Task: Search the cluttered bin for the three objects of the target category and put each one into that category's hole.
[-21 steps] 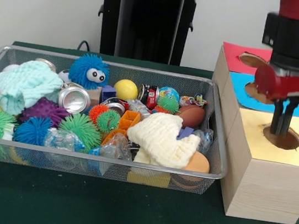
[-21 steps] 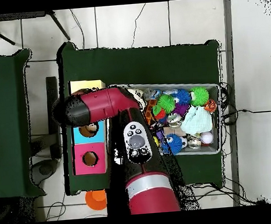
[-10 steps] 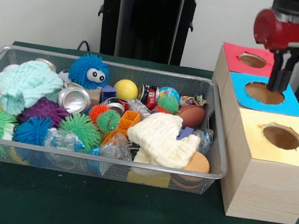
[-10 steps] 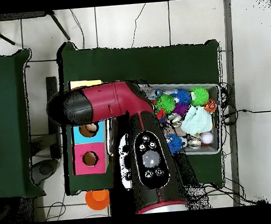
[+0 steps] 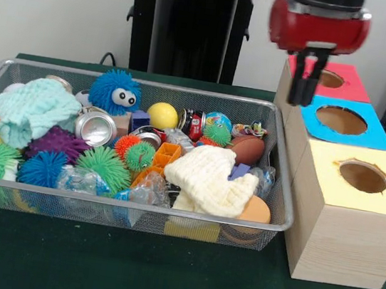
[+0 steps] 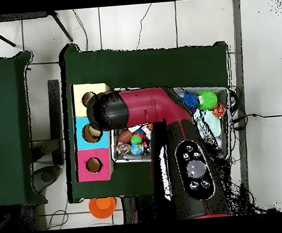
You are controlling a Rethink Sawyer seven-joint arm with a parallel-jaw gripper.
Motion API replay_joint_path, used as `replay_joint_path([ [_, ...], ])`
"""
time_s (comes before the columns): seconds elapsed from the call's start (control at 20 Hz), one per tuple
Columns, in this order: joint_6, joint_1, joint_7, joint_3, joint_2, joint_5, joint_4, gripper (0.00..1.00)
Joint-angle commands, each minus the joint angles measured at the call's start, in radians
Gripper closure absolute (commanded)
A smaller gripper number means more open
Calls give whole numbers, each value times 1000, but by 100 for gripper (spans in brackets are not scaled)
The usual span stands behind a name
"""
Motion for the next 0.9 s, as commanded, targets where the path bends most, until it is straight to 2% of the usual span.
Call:
replay_joint_path([
  [0.05,187,-78,-290,98,51,-99,103,100],
  [0.25,263,-115,-343,139,80,-134,83,100],
  [0.3,311,-123,-358,150,93,-136,77,100],
  [0.4,332,-136,-354,169,107,-141,81,100],
  [0.65,362,-161,-316,212,125,-137,117,100],
  [0.9,327,-188,-251,266,150,-103,172,100],
])
